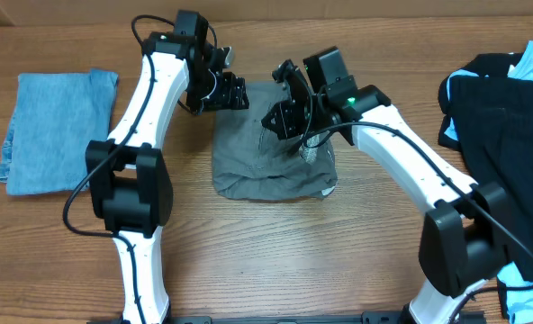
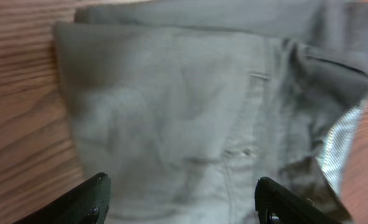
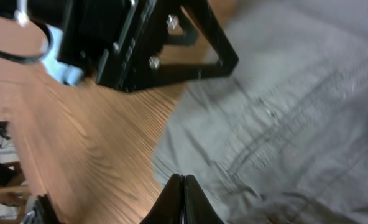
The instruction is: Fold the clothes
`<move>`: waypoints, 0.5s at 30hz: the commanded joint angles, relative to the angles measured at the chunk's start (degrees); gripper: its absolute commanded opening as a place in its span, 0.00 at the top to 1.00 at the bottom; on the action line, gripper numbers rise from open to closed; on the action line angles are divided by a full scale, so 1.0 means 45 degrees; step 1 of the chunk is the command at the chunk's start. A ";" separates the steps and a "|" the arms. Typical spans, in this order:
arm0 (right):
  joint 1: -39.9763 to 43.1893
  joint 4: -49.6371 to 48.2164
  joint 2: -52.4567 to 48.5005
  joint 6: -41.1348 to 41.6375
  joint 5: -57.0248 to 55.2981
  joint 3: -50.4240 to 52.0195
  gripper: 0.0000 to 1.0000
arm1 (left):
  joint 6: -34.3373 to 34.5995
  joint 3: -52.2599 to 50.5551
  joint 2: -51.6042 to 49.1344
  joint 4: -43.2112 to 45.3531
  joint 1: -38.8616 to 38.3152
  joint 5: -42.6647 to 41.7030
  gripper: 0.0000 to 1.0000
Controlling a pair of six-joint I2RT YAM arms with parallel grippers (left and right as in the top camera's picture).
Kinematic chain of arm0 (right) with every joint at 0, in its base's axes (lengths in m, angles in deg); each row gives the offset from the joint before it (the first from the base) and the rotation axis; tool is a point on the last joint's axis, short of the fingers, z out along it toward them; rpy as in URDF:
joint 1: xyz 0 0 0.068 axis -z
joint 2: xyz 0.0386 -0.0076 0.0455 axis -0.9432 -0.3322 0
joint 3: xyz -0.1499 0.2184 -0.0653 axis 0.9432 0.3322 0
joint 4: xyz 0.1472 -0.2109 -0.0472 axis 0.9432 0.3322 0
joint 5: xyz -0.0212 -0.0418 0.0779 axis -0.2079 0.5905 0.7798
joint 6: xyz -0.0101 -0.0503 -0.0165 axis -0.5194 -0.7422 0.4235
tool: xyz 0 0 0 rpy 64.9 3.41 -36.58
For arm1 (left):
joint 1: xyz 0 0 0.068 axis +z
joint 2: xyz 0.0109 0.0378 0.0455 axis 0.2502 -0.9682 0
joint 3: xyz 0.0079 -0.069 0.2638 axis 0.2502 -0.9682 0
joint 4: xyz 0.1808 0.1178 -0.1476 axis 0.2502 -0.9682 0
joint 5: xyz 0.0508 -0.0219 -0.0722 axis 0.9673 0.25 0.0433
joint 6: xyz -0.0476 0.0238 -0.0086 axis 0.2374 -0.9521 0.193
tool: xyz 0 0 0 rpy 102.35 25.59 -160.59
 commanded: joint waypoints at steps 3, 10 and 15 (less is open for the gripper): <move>0.0019 0.1515 -0.1399 -0.0015 -0.1700 -0.0029 0.96 | -0.0291 0.0155 -0.1122 0.0257 -0.0180 -0.0665 0.23; 0.0019 0.4265 -0.2618 -0.0568 -0.3400 0.0097 0.96 | -0.0291 0.0155 -0.1452 0.0573 -0.0277 -0.0607 0.19; 0.0019 0.2472 -0.2618 -0.0510 -0.4158 0.1977 0.96 | -0.0282 0.0155 -0.1661 0.1039 -0.0277 -0.0602 0.19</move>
